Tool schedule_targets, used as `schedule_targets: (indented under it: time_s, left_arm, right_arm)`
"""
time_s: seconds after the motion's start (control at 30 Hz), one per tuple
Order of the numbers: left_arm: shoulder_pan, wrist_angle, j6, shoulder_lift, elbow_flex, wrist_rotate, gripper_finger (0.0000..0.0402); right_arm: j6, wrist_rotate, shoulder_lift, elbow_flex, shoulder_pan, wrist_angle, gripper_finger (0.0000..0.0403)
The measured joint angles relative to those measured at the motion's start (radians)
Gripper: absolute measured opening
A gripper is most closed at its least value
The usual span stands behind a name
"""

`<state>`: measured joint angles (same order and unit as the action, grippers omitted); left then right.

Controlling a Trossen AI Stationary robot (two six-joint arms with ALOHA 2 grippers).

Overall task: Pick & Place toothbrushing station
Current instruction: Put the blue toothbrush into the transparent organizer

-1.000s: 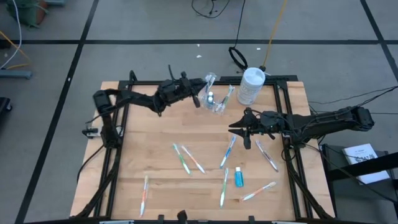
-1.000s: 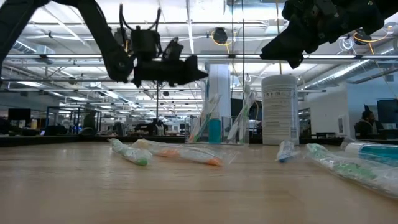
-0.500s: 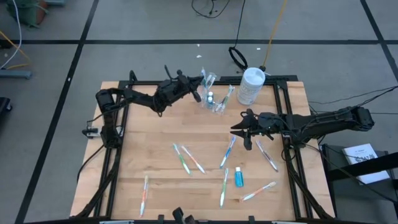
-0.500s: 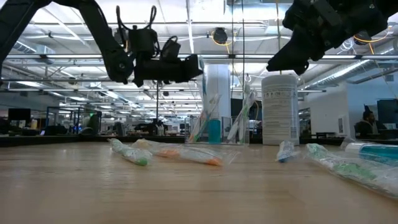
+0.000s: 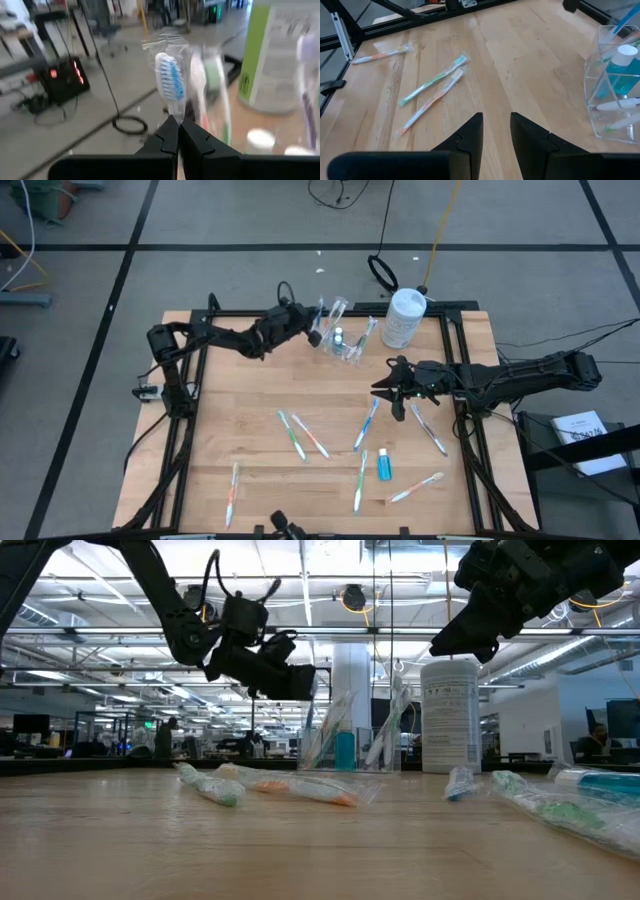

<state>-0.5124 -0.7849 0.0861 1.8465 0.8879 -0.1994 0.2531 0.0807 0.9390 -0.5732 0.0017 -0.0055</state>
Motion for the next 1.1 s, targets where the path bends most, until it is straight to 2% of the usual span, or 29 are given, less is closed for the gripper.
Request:
schedule_targets:
  time_s: [0.17, 0.37, 0.73, 0.87, 1.1]
  left_arm:
    - [-0.005, 0.053, -0.06, -0.001, 0.0, 0.05, 0.0013]
    - [0.004, 0.057, -0.153, 0.0, 0.0, 0.038, 0.0025]
    - [0.004, 0.065, -0.189, 0.0, 0.0, 0.052, 0.0032]
    - [0.004, 0.108, -0.243, 0.0, 0.006, 0.098, 0.0074]
    - [0.022, 0.205, -0.241, -0.013, 0.02, 0.091, 0.0169]
  right_arm:
    - [-0.001, 0.0, 0.0, 0.0, 0.0, 0.0, 0.0089]
    - [-0.002, 0.0, 0.0, 0.0, 0.0, 0.0, 0.0089]
    - [-0.003, 0.0, 0.0, 0.0, 0.0, 0.0, 0.0089]
    - [-0.003, 0.0, 0.0, 0.0, 0.0, 0.0, 0.0089]
    - [0.038, 0.0, 0.0, 0.0, 0.0, -0.028, 0.0089]
